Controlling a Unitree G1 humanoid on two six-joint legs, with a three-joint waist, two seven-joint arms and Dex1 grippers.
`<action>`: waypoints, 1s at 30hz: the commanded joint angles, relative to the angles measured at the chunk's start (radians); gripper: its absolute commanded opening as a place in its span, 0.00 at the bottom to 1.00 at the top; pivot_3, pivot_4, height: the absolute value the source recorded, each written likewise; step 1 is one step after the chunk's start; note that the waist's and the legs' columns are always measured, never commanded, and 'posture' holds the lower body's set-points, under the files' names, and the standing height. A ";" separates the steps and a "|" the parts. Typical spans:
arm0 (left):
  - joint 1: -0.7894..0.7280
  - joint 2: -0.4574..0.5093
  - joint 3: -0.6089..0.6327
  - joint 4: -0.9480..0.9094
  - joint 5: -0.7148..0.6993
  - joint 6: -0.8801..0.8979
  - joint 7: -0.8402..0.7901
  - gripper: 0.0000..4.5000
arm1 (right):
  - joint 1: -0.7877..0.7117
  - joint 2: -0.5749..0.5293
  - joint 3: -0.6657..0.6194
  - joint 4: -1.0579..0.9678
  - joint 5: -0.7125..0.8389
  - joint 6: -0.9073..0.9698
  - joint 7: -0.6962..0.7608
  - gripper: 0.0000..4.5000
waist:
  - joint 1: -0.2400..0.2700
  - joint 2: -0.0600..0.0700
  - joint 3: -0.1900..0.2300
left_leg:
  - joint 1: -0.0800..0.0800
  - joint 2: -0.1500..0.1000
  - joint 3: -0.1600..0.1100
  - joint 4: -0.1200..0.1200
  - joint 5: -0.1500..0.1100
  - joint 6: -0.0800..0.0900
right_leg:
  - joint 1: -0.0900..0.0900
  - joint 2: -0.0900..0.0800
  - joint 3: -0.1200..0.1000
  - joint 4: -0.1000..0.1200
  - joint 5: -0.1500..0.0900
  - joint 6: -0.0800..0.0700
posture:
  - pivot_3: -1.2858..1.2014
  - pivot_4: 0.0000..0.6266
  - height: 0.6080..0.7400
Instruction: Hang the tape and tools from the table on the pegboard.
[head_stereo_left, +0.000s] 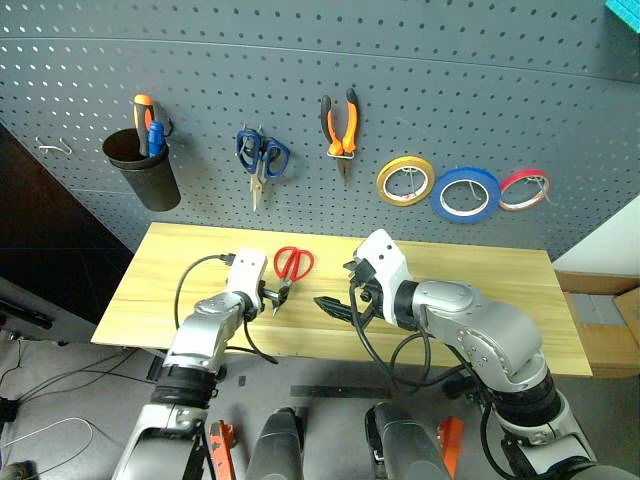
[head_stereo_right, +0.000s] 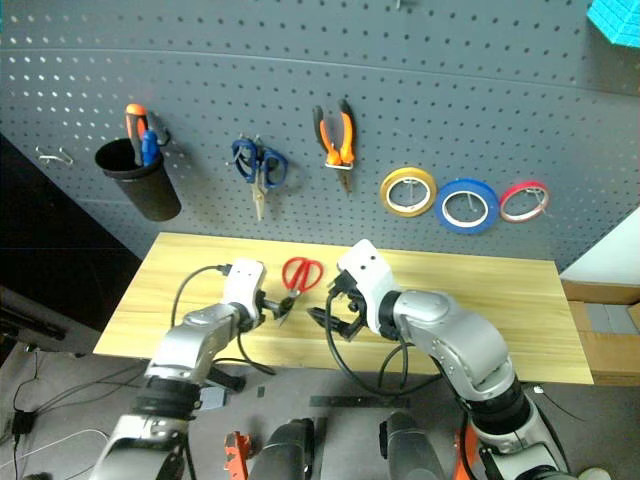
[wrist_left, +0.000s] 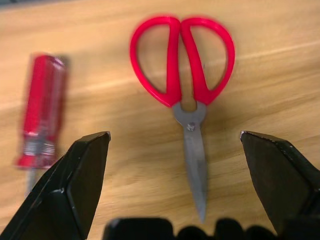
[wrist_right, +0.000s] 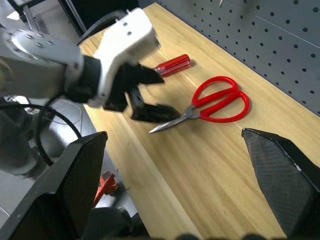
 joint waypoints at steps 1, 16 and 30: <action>-0.062 -0.024 0.001 0.100 0.027 -0.023 0.021 1.00 | -0.022 0.004 -0.003 -0.025 0.002 -0.007 -0.004 1.00 | -0.001 0.000 0.000 | 0.000 0.000 0.000 0.000 0.000 0.000 | 0.000 0.000 0.000 0.000 0.000 0.000 | 0.49 0.34 1.00; -0.126 -0.059 0.002 0.309 0.073 -0.140 0.010 0.47 | -0.042 0.002 -0.015 -0.017 0.000 0.006 -0.026 1.00 | -0.004 0.000 0.000 | 0.000 0.000 0.000 -0.001 0.000 0.000 | 0.000 0.000 0.000 -0.001 0.000 0.000 | 0.48 0.35 1.00; -0.067 -0.046 0.021 0.250 0.075 -0.263 0.007 0.05 | -0.044 -0.011 -0.016 -0.014 0.000 0.003 -0.023 1.00 | -0.006 0.000 0.000 | 0.000 0.000 0.000 -0.001 0.000 0.000 | 0.000 0.000 0.000 -0.002 0.000 0.000 | 0.48 0.33 1.00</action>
